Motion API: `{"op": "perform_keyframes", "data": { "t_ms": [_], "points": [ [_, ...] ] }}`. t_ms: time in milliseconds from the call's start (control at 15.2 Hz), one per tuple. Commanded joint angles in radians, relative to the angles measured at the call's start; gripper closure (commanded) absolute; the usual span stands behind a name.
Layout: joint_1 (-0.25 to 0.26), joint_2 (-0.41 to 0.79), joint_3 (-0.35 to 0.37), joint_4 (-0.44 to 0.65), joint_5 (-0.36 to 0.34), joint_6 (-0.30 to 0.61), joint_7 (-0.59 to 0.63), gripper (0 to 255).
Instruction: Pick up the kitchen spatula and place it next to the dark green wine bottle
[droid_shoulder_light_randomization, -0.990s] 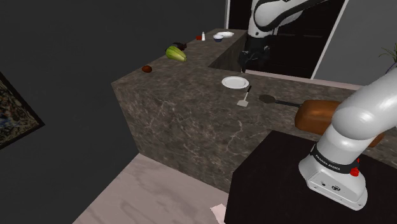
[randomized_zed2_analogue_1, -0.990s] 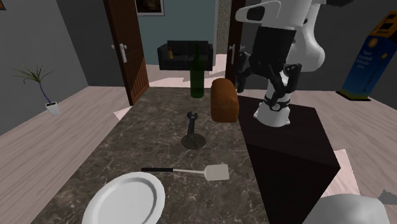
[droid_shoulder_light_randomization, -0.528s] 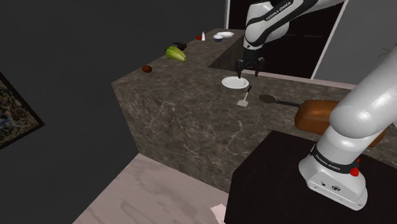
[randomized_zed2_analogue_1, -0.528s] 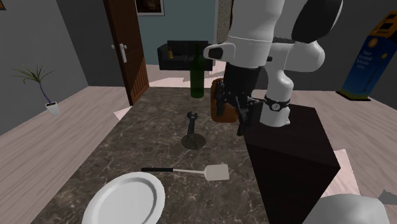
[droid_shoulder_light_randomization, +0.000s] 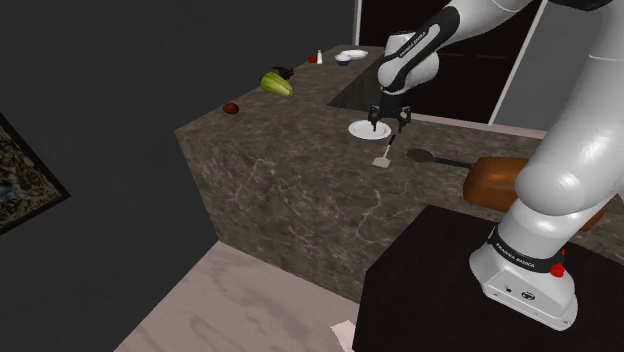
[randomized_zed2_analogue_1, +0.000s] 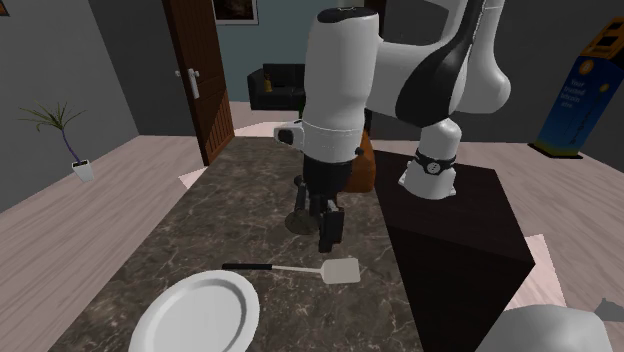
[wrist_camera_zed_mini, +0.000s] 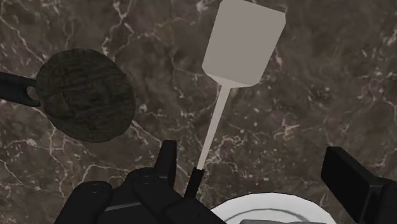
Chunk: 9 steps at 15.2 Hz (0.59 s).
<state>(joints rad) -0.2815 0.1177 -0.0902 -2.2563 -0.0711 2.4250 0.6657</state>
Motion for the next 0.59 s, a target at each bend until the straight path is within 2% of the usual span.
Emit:
{"op": "perform_keyframes", "data": {
  "t_ms": [0,264,528],
  "points": [
    [-0.014,0.069,-0.015,0.032,0.016,0.035,0.038,0],
    [-0.042,0.199,-0.04,0.102,0.059,0.091,0.104,0],
    [-0.051,0.254,-0.041,0.116,0.073,0.132,0.111,0]
  ]
}}
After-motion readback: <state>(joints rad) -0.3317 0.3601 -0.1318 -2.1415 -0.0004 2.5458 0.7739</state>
